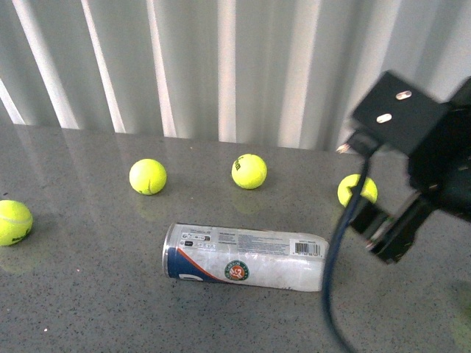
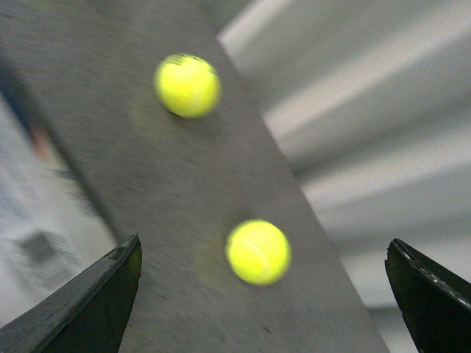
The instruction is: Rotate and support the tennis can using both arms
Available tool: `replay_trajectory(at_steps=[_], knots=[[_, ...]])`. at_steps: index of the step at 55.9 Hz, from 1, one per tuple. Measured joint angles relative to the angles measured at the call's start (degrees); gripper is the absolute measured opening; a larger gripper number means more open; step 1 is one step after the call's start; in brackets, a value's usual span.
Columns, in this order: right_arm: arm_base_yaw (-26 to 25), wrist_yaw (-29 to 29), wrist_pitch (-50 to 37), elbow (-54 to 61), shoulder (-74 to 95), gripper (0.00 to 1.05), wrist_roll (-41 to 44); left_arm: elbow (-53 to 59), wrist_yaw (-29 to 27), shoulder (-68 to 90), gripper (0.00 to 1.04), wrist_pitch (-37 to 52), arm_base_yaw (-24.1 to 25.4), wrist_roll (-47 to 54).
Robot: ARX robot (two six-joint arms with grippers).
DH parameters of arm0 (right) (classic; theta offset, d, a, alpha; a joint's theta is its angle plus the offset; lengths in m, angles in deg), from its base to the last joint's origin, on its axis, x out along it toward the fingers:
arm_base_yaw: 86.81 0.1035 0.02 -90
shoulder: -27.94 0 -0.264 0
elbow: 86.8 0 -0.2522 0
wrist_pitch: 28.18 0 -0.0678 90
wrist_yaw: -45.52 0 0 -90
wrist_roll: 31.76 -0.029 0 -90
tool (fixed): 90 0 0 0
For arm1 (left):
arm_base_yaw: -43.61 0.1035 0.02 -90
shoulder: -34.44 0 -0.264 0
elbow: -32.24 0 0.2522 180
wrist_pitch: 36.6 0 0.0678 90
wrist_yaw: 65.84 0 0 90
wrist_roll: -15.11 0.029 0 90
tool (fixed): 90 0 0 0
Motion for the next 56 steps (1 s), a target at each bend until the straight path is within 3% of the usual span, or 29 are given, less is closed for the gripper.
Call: replay_trajectory(at_steps=[17,24,26,28,31,34,36,43,54,56], knots=[[-21.5,15.2,-16.2,12.2,-11.6,0.97,-14.7,0.0,0.0,0.0,0.98,0.0,0.0,0.0],[-26.8,17.1,-24.9,19.2,-15.5,0.97,-20.0,0.0,0.0,0.0,0.98,0.0,0.0,0.0],[-27.7,14.3,-25.2,20.7,-16.5,0.96,-21.4,0.0,0.0,0.0,0.98,0.0,0.0,0.0],[-30.3,2.8,-19.6,22.4,-20.3,0.89,-25.5,0.0,0.0,0.0,0.98,0.0,0.0,0.0],[-31.6,-10.0,-11.5,25.1,-26.8,0.81,-31.6,0.0,0.0,0.0,0.98,0.0,0.0,0.0],[-31.1,-19.4,-3.8,27.8,-34.7,0.72,-36.2,0.0,0.0,0.0,0.98,0.0,0.0,0.0],[-30.4,-22.5,0.4,29.1,-39.6,0.66,-37.7,0.0,0.0,0.0,0.98,0.0,0.0,0.0],[-25.8,-20.3,16.6,31.1,-59.4,0.42,-41.8,0.0,-0.1,0.0,0.98,0.0,0.0,0.0],[-20.3,-15.1,26.5,31.1,-71.8,0.03,-42.9,0.0,0.0,0.0,0.98,0.0,0.0,0.0],[-19.6,-14.6,27.8,31.1,-73.0,0.03,-43.1,0.0,0.0,0.0,0.98,0.0,0.0,0.0]])
